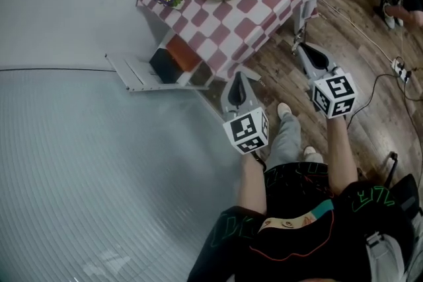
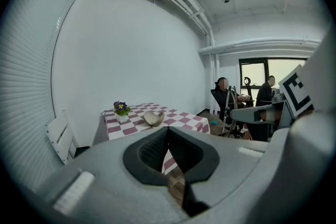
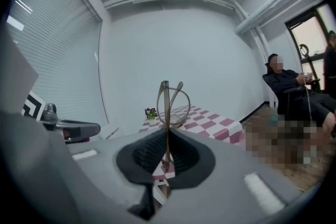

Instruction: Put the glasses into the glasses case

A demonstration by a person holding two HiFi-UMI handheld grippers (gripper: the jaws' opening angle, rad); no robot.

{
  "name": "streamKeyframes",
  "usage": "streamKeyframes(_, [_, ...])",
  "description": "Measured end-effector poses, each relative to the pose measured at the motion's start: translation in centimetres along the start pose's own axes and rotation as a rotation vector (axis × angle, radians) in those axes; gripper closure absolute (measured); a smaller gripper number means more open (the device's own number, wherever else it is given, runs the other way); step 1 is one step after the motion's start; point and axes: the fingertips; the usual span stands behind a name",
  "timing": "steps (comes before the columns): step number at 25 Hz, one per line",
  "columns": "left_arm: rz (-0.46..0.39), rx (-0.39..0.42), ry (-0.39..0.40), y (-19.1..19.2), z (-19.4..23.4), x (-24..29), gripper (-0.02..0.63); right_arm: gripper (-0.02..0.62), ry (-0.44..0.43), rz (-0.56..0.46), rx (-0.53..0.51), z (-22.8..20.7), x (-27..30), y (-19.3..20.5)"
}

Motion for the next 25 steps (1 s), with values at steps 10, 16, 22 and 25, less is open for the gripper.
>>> streamKeyframes(10, [0.012,-0.066,-0.009,0.7,5.6,4.6,0.597,0.578,-0.032,0.05,-0.044,2.9,7.0,-0.1])
streamKeyframes(16, [-0.017,-0.09,-0.028,-0.8,9.1,6.7,0.597,0.577,-0.056,0.044,-0.088,4.9,10.8,-2.0])
streamKeyframes(22, [-0.054,-0.144,-0.045,-1.6,11.8,7.8,0.597,0.577,-0.071,0.037,-0.137,6.3,12.1,-3.7])
streamKeyframes(25, [-0.067,-0.161,-0.069,-2.2,13.1,7.7,0.597,0.578,-0.069,0.032,-0.139,6.2,12.6,-4.5])
Point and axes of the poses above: the fingertips, and each gripper's own axes: x forward along the fingers, z to its left, y out of its underside, and after that the axes turned 13 degrees about y, right-handed
